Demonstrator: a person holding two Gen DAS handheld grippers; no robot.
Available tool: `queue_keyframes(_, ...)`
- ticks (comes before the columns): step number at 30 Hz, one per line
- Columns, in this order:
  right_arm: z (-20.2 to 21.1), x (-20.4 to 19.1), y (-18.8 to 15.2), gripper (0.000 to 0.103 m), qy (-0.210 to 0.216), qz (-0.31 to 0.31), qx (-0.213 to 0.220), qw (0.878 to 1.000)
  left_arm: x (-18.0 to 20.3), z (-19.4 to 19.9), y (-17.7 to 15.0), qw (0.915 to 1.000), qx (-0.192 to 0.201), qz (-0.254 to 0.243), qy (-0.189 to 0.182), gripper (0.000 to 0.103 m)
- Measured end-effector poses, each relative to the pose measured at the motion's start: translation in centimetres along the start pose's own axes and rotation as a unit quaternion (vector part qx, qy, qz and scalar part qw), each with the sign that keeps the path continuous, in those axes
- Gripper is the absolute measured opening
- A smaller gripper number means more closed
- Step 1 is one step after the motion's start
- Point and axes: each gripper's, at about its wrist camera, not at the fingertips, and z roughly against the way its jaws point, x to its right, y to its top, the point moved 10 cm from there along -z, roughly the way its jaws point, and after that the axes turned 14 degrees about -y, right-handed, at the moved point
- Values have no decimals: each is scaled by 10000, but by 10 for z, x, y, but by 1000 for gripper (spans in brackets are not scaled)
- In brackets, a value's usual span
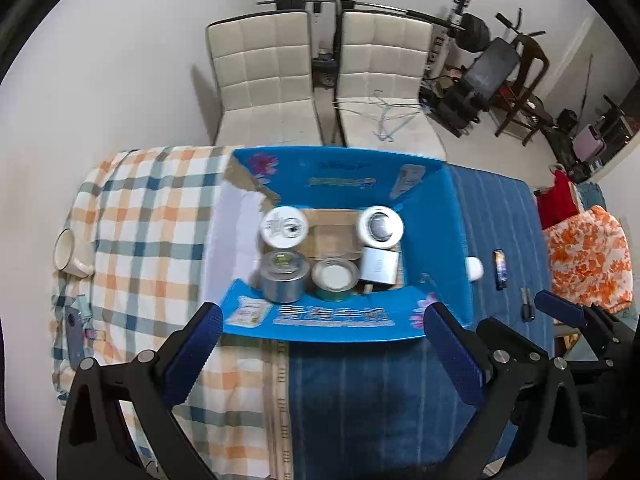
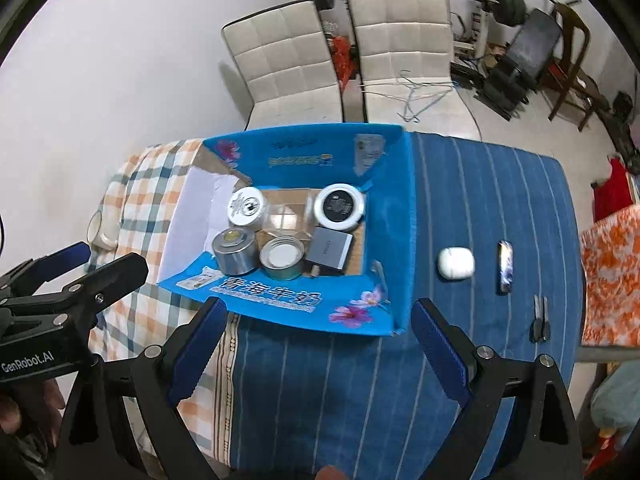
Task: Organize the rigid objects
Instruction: 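Grasp the blue printed can with the left gripper while the right grasps the black car key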
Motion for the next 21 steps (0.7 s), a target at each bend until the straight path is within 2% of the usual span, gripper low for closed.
queue_keyframes(5, -8, 79, -14, 95, -235, -710, -108, 9971, 66, -39, 3, 9987, -134, -313, -372, 103)
queue_keyframes(9, -37, 173, -35, 95, -651, -1531, -444, 9851, 138, -89, -2, 9942, -378, -724, -694, 103)
queue_keyframes(11, -58, 227, -50, 95, -904, -1970, -606, 9743, 173, -118, -6, 9912, -494, -1017, -690, 103)
queue_keyframes(15, -108, 300, -74, 95, -1165, -2451, -939, 9579, 224, -179, -15, 9837, -791, -1501, -592, 103)
queue_keyframes(17, -137, 323, -84, 95, -1199, -2567, -1138, 9522, 241, -214, -19, 9811, -969, -1575, -572, 103)
queue_keyframes(21, -196, 347, -99, 93, -1182, -2554, -1507, 9477, 249, -268, -26, 9800, -1322, -1426, -416, 103)
